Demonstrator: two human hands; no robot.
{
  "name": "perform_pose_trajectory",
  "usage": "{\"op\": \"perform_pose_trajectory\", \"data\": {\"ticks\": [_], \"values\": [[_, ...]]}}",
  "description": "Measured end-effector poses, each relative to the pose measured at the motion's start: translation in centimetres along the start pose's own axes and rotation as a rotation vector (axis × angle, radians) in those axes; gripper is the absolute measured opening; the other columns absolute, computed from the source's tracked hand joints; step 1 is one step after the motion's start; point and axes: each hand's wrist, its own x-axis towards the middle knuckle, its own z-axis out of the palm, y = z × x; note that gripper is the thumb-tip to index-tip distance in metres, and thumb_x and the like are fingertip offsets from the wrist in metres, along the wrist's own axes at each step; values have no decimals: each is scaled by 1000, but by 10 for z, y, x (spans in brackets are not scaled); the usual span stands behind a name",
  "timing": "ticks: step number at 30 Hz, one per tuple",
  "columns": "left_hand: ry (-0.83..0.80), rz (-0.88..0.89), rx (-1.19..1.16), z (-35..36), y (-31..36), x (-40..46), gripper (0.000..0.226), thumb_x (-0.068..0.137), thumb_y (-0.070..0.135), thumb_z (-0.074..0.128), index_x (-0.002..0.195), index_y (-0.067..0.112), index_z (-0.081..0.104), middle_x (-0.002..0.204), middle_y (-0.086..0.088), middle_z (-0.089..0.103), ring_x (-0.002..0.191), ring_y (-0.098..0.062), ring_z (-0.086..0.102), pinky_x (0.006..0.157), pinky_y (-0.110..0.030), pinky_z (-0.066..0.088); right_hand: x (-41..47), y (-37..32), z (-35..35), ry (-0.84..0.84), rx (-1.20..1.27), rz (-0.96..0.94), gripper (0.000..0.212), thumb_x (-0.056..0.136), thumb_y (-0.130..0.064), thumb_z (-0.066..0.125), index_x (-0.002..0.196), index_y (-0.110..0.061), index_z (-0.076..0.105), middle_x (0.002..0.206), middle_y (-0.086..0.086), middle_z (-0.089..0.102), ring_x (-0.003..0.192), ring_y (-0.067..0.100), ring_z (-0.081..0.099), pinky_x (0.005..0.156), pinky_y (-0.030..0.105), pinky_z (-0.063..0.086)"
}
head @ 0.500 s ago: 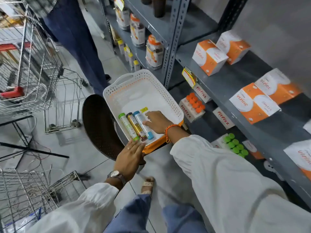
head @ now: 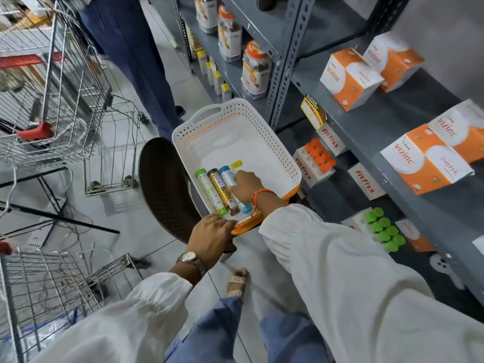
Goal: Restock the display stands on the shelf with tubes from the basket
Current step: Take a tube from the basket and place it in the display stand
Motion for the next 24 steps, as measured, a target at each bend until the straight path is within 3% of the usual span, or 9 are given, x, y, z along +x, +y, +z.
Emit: {"op": "perform_pose_trajectory", "data": {"ticks": [4, 8, 11, 13, 17, 21, 24], "values": [[47, 24, -48, -6, 0, 1, 34, 87, 37, 65, 114, 18, 70, 104, -3, 75, 98, -27, 68, 91, -39, 52, -2, 2, -22, 28, 134, 7, 41, 98, -25, 58, 128, 2, 51, 128, 24, 61, 116, 40, 59, 92, 42, 50], [145, 61, -38, -26, 3, 11, 35, 94, 38, 39, 98, 20, 70, 88, -1, 73, 79, -26, 68, 74, -35, 52, -13, 9, -71, 187, 370, 23, 36, 98, -23, 57, 126, -1, 50, 126, 23, 59, 113, 39, 59, 91, 43, 51], [219, 92, -61, -49, 9, 33, 26, 90, 32, 46, 94, 21, 70, 83, 2, 74, 73, -26, 69, 65, -33, 50, -28, 16, -120, 328, 509, 4, 33, 98, -19, 58, 127, -5, 50, 126, 18, 60, 112, 34, 60, 87, 40, 51], [268, 93, -139, -66, 16, 54, 24, 90, 30, 50, 100, 22, 70, 88, 3, 75, 77, -26, 69, 67, -35, 53, -44, 23, -158, 474, 554, -16, 31, 96, -17, 60, 123, -6, 52, 122, 15, 63, 109, 33, 62, 82, 35, 48], [399, 140, -265, -109, 43, 102, 23, 88, 31, 51, 104, 25, 67, 87, 10, 74, 75, -23, 68, 72, -35, 52, -94, 35, -238, 756, 620, -32, 32, 92, -12, 63, 122, -8, 54, 117, 12, 68, 106, 30, 65, 94, 45, 52], [554, 266, -339, -160, 92, 152, 22, 87, 29, 49, 100, 22, 65, 85, 3, 72, 75, -27, 66, 68, -35, 48, -166, 50, -305, 1019, 617, -50, 30, 92, -13, 62, 121, -10, 56, 105, 4, 68, 98, 26, 68, 90, 48, 55], [660, 398, -385, -200, 144, 184, 25, 87, 24, 49, 104, 15, 65, 91, -8, 69, 83, -33, 62, 73, -42, 46, -231, 60, -340, 1185, 575, -68, 30, 93, -12, 62, 122, -10, 55, 109, 6, 70, 99, 25, 68, 92, 47, 54]]}}
